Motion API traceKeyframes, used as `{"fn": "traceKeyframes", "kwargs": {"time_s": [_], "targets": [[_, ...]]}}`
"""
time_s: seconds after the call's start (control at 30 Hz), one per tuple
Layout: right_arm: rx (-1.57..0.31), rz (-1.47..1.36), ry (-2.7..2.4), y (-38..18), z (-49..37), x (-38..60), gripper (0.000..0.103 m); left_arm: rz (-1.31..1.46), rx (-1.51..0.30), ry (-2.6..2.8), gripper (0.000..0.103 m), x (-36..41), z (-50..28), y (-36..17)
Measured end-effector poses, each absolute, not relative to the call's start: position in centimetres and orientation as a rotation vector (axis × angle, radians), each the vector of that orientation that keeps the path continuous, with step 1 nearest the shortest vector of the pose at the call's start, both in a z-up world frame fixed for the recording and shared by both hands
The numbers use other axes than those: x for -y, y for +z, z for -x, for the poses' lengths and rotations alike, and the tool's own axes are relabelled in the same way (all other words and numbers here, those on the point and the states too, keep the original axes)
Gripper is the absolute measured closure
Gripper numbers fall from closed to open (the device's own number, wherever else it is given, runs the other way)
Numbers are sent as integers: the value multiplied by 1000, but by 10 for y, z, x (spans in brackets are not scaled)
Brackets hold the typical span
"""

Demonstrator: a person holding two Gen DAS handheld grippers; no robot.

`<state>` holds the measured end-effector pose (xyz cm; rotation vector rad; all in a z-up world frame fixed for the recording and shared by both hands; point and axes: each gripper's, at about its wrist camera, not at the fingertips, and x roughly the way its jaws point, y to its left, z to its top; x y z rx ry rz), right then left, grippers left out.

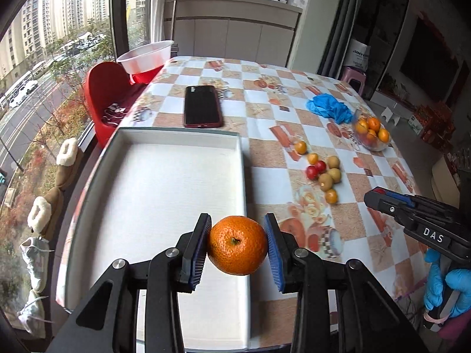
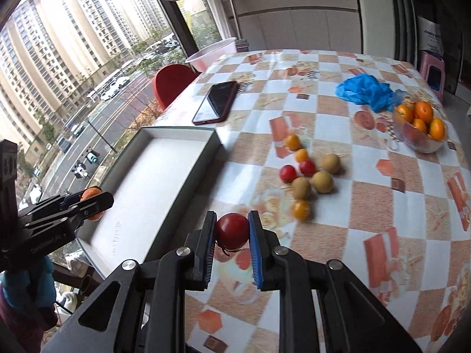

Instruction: Organize fruits

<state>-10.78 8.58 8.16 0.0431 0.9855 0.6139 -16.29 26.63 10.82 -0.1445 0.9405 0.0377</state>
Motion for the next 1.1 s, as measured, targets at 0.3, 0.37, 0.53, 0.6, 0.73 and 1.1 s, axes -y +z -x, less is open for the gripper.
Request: {"fn": "traceKeyframes", "kwargs": {"time_s": [0.3, 0.37, 0.53, 0.6, 0.73, 1.1], "targets": [[-1041, 97, 759, 63, 132, -194, 80, 190, -986, 211, 65, -345, 182, 72], [-1062, 126, 759, 54, 132, -205, 80, 196, -1010, 214, 65, -347, 183, 57], [-1100, 191, 749, 39, 133, -219, 78, 157, -1048, 224, 65, -346, 184, 31], [-1106, 224, 738, 36, 133, -223, 78, 167, -1062, 210, 65, -349, 183, 23], [-1101, 253, 735, 37, 132, -229, 52, 125, -1028, 198, 61, -347, 184, 24], [-961, 243, 523, 72, 116, -169, 11, 121, -990, 227, 34, -348, 183, 30]]}}
